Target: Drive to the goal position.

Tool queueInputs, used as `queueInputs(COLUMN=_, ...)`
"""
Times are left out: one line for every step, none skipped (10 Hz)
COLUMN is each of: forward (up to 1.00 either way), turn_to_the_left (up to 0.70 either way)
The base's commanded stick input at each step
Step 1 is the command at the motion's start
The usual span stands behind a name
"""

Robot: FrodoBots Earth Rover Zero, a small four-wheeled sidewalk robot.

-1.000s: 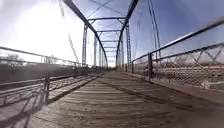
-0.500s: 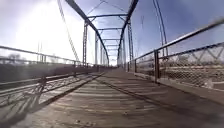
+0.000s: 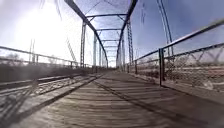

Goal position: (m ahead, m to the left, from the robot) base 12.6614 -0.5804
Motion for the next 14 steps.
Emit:
queueInputs(forward=1.00, turn_to_the_left=-0.05)
queueInputs(forward=1.00, turn_to_the_left=0.00)
queueInputs(forward=1.00, turn_to_the_left=0.00)
queueInputs(forward=1.00, turn_to_the_left=0.00)
queueInputs(forward=1.00, turn_to_the_left=0.00)
queueInputs(forward=1.00, turn_to_the_left=0.00)
queueInputs(forward=1.00, turn_to_the_left=0.00)
queueInputs(forward=1.00, turn_to_the_left=0.00)
queueInputs(forward=1.00, turn_to_the_left=0.00)
queueInputs(forward=1.00, turn_to_the_left=0.00)
queueInputs(forward=1.00, turn_to_the_left=0.00)
queueInputs(forward=1.00, turn_to_the_left=0.00)
queueInputs(forward=1.00, turn_to_the_left=0.00)
queueInputs(forward=1.00, turn_to_the_left=0.00)
